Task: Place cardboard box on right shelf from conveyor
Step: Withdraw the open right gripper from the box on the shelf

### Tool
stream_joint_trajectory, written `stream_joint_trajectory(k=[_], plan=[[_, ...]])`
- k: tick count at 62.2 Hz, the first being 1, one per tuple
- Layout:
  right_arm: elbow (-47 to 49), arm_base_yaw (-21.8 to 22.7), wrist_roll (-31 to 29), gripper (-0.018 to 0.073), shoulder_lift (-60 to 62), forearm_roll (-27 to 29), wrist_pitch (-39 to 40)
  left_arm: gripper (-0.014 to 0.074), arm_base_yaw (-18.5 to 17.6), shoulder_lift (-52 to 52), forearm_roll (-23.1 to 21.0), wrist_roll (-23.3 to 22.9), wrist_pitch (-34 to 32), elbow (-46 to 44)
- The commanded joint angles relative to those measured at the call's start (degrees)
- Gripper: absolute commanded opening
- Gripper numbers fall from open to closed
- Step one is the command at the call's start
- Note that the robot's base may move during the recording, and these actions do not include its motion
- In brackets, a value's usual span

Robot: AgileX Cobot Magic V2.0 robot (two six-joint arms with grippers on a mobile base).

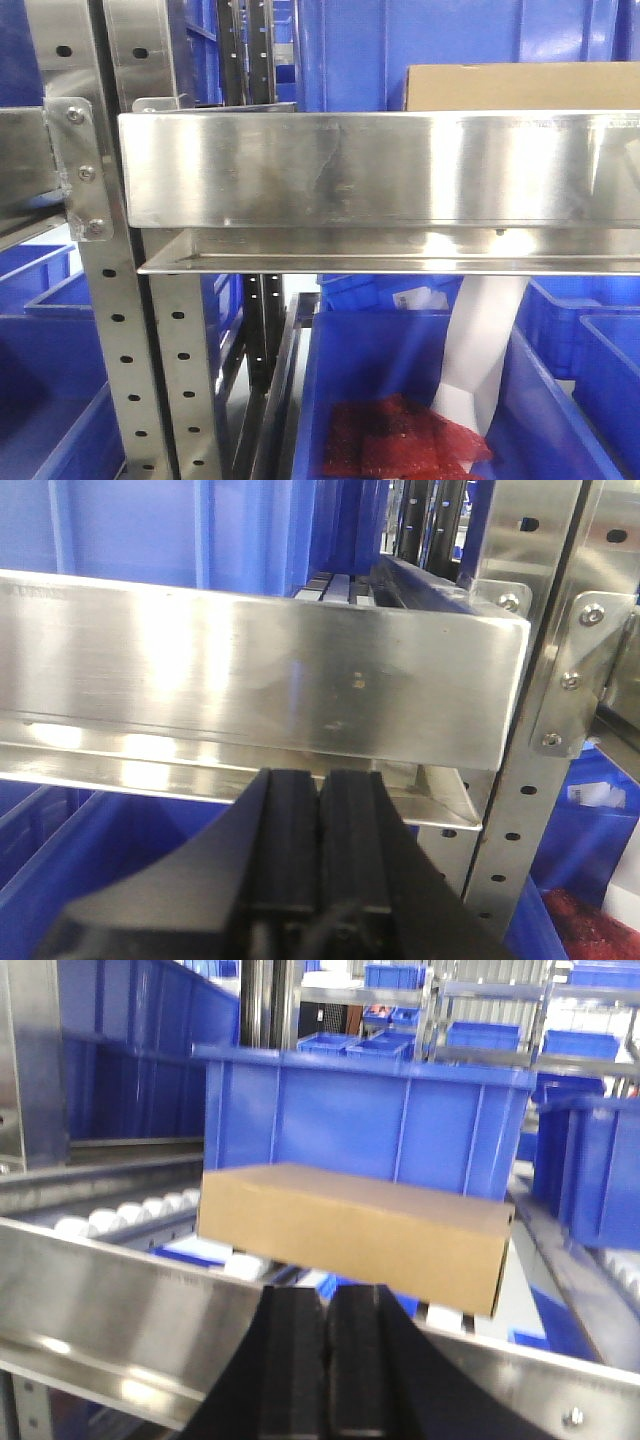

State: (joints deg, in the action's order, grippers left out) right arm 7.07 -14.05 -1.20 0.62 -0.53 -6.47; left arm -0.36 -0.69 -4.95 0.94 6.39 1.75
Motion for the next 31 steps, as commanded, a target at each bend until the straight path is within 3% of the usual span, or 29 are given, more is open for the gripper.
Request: stream_joint_trajectory(k=[1,16,31], plan=[[1.3,-0.1,0.0,0.003,-0.3,-0.3,1.7,-0.0119,-0.3,-0.6,-0.1,-0.1,-4.7,-0.2],[1.3,0.5,0.1,0.003,-0.3,-0.7,-0.5,-0.0119,-0.3,-0.6,-0.1,-0.1,-4.7,-0.2],[-1.0,11.5,0.9,0.003,0.0,-0.1,4.7,-0.0119,-0.3,-0.6,-0.1,-0.1,-4.7,-0.2]])
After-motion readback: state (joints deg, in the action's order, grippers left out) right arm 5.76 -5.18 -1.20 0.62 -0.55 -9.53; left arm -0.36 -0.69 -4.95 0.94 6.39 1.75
